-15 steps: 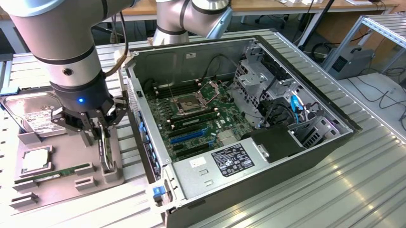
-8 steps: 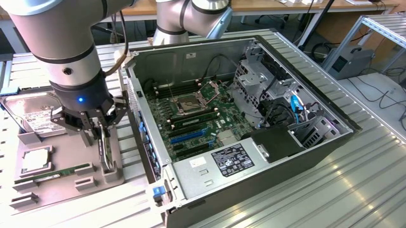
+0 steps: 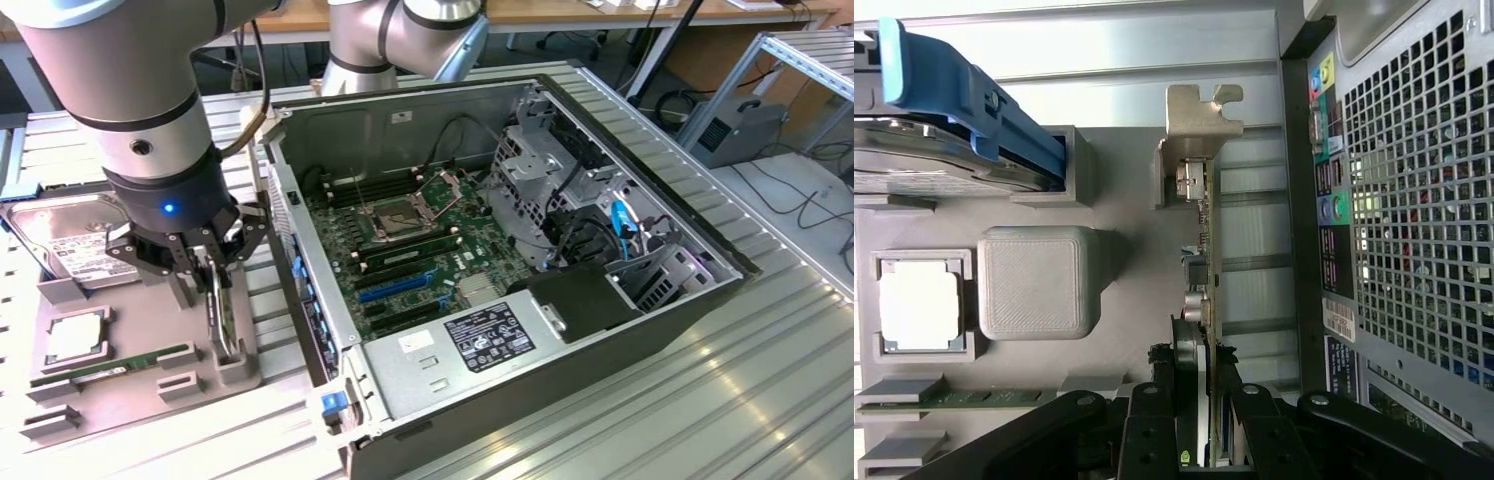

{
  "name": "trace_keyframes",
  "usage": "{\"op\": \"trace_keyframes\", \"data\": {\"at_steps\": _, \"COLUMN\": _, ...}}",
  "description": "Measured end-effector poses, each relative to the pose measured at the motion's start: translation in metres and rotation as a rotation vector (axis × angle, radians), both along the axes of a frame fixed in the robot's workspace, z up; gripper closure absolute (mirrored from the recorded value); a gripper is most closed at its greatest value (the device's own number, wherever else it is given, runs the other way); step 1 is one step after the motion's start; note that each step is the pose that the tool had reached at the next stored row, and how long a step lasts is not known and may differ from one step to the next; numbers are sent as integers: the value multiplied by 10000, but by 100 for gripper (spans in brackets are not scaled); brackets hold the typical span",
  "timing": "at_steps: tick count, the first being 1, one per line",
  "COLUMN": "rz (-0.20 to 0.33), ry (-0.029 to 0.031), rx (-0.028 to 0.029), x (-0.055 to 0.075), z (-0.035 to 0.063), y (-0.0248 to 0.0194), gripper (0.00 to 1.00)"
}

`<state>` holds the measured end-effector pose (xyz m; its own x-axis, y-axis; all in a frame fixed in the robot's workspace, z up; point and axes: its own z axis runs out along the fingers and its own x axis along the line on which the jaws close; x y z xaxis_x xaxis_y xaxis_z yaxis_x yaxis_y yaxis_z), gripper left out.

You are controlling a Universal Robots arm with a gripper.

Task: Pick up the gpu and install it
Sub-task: 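Pick up the gpu and move the gpu toward the slot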

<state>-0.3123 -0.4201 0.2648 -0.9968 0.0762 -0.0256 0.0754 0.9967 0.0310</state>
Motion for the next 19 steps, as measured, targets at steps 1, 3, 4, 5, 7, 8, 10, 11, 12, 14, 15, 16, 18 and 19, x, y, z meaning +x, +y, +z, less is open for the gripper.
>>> {"op": "trace_keyframes", "data": {"at_steps": 1, "rz": 0, "ry": 1, "rx": 0, "x": 0, "z": 3, "y": 0, "gripper": 73}}
{"op": "trace_keyframes", "data": {"at_steps": 3, "rz": 0, "ry": 1, "rx": -1, "x": 0, "z": 7, "y": 0, "gripper": 73}}
{"op": "trace_keyframes", "data": {"at_steps": 4, "rz": 0, "ry": 1, "rx": 0, "x": 0, "z": 9, "y": 0, "gripper": 73}}
{"op": "trace_keyframes", "data": {"at_steps": 5, "rz": 0, "ry": 1, "rx": -1, "x": 0, "z": 12, "y": 0, "gripper": 73}}
{"op": "trace_keyframes", "data": {"at_steps": 7, "rz": 0, "ry": 1, "rx": 0, "x": 0, "z": 18, "y": 0, "gripper": 73}}
{"op": "trace_keyframes", "data": {"at_steps": 8, "rz": 0, "ry": 1, "rx": 0, "x": 0, "z": 21, "y": 0, "gripper": 73}}
{"op": "trace_keyframes", "data": {"at_steps": 10, "rz": 0, "ry": 1, "rx": -1, "x": 0, "z": 26, "y": 0, "gripper": 73}}
{"op": "trace_keyframes", "data": {"at_steps": 11, "rz": 0, "ry": 1, "rx": 0, "x": 0, "z": 28, "y": 0, "gripper": 73}}
{"op": "trace_keyframes", "data": {"at_steps": 12, "rz": 0, "ry": 1, "rx": 0, "x": 0, "z": 30, "y": 0, "gripper": 73}}
{"op": "trace_keyframes", "data": {"at_steps": 14, "rz": 0, "ry": 1, "rx": -1, "x": 0, "z": 34, "y": 0, "gripper": 73}}
{"op": "trace_keyframes", "data": {"at_steps": 15, "rz": 0, "ry": 1, "rx": -1, "x": 0, "z": 36, "y": 0, "gripper": 73}}
{"op": "trace_keyframes", "data": {"at_steps": 16, "rz": 0, "ry": 1, "rx": -1, "x": 0, "z": 38, "y": 0, "gripper": 73}}
{"op": "trace_keyframes", "data": {"at_steps": 18, "rz": 0, "ry": 1, "rx": -1, "x": 0, "z": 43, "y": 0, "gripper": 73}}
{"op": "trace_keyframes", "data": {"at_steps": 19, "rz": 0, "ry": 1, "rx": -1, "x": 0, "z": 45, "y": 0, "gripper": 73}}
